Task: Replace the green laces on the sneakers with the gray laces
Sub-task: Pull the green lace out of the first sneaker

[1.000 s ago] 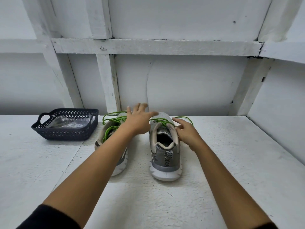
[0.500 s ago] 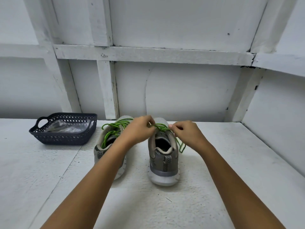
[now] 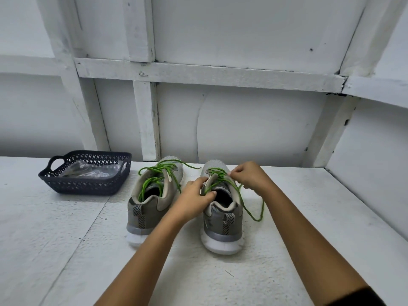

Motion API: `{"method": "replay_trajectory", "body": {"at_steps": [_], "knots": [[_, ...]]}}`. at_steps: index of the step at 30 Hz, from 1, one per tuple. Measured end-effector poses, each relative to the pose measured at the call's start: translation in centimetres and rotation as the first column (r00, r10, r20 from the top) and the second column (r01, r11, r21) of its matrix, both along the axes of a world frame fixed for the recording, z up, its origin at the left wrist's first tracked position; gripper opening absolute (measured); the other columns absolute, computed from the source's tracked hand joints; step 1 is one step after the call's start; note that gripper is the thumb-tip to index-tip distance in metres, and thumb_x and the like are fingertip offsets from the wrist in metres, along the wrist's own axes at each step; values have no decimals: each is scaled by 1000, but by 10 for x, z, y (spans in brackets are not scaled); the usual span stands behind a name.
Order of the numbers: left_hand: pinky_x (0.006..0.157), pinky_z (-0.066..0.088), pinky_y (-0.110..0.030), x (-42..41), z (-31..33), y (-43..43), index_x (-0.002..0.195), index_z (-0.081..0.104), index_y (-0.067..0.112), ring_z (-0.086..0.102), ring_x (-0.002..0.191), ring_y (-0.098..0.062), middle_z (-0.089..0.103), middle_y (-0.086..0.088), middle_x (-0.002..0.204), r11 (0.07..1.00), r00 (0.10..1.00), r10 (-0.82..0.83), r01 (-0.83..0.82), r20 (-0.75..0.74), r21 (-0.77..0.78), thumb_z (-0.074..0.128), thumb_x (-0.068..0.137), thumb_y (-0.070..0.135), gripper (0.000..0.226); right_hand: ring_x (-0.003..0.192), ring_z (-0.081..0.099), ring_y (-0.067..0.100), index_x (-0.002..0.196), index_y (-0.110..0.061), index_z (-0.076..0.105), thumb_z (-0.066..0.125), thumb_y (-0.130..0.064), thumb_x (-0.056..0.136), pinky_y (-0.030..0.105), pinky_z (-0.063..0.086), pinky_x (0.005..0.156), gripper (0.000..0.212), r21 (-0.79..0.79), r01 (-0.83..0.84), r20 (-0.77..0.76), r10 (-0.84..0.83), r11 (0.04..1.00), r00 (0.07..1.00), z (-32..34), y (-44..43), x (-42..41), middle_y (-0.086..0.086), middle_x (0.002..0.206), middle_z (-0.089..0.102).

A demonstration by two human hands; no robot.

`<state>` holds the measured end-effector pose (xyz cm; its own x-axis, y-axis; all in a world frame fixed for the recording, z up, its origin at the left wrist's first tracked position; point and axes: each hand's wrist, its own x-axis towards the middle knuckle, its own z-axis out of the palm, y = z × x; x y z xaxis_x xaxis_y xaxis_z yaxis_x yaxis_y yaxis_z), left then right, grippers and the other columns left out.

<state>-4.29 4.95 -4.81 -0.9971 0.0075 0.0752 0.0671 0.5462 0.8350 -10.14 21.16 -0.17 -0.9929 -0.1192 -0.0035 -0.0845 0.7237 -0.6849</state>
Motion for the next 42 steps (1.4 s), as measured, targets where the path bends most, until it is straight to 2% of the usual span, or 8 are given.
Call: {"method": "replay_trajectory", "body": {"at_steps": [6, 10, 16, 26, 31, 35, 39, 42], "knots": [[103, 34, -28, -9, 2, -3, 142, 34, 24, 44, 126, -21, 43, -8, 138, 995, 993, -39, 50, 113, -91, 61, 86, 29, 62, 75, 57, 22, 71, -7, 64, 58, -9, 88, 23, 44, 55, 18, 10, -71, 139, 69, 997, 988, 6, -9, -15, 13, 78, 60], [101, 39, -32, -12, 3, -4, 141, 35, 26, 49, 121, -23, 43, -7, 136, 992, 989, -56, 70, 136, -103, 60, 75, 40, 72, 64, 51, 22, 65, -7, 52, 49, -5, 86, 24, 46, 55, 22, 27, -110, 193, 103, 994, 976, 8, -13, -18, 11, 66, 50], [89, 40, -28, -14, 2, -4, 134, 42, 20, 51, 113, -22, 45, -7, 127, 989, 993, -57, 70, 101, -129, 60, 84, 23, 54, 50, 38, 19, 71, -13, 40, 33, -17, 101, 19, 36, 43, 31, 64, -160, 144, 150, 985, 978, 1, -24, -23, 7, 60, 38], [96, 39, -28, -11, 0, -2, 134, 43, 25, 50, 115, -19, 46, -6, 129, 999, 994, -34, 37, 108, -26, 61, 73, 34, 64, 60, 54, 9, 73, -14, 57, 55, -23, 95, 20, 40, 53, 24, -47, -181, 277, 187, 982, 943, 12, 3, -20, -1, 67, 56], [93, 41, -29, -9, -1, -1, 134, 44, 26, 52, 113, -20, 47, -4, 129, 1000, 995, -21, 19, 96, 17, 60, 83, 21, 54, 56, 48, 11, 70, -14, 47, 48, -16, 98, 23, 37, 52, 28, -481, 115, 304, 42, 869, 952, 9, -7, -25, 1, 65, 46], [90, 39, -25, -7, -3, -1, 134, 45, 26, 51, 115, -17, 48, -4, 131, 998, 996, -11, 5, 88, 64, 60, 81, 21, 55, 56, 48, 14, 77, -11, 56, 46, -32, 98, 23, 41, 55, 32, -409, 78, 330, 68, 909, 941, 5, -6, -21, 1, 64, 49], [91, 43, -28, -7, -2, -1, 133, 46, 26, 53, 112, -18, 49, -5, 130, 996, 995, -8, -1, 100, 85, 61, 79, 24, 56, 58, 49, 12, 74, -9, 58, 54, -16, 95, 20, 46, 51, 23, -262, -74, 320, 160, 962, 934, 10, 1, -18, 3, 66, 53], [87, 45, -31, -6, -1, 0, 133, 46, 27, 56, 109, -23, 48, -4, 130, 996, 994, 0, -10, 112, 88, 61, 78, 27, 57, 51, 44, 11, 70, -9, 49, 44, -15, 99, 17, 44, 41, 30, -569, 149, 382, 99, 808, 919, 15, 2, -22, 5, 64, 46]]}}
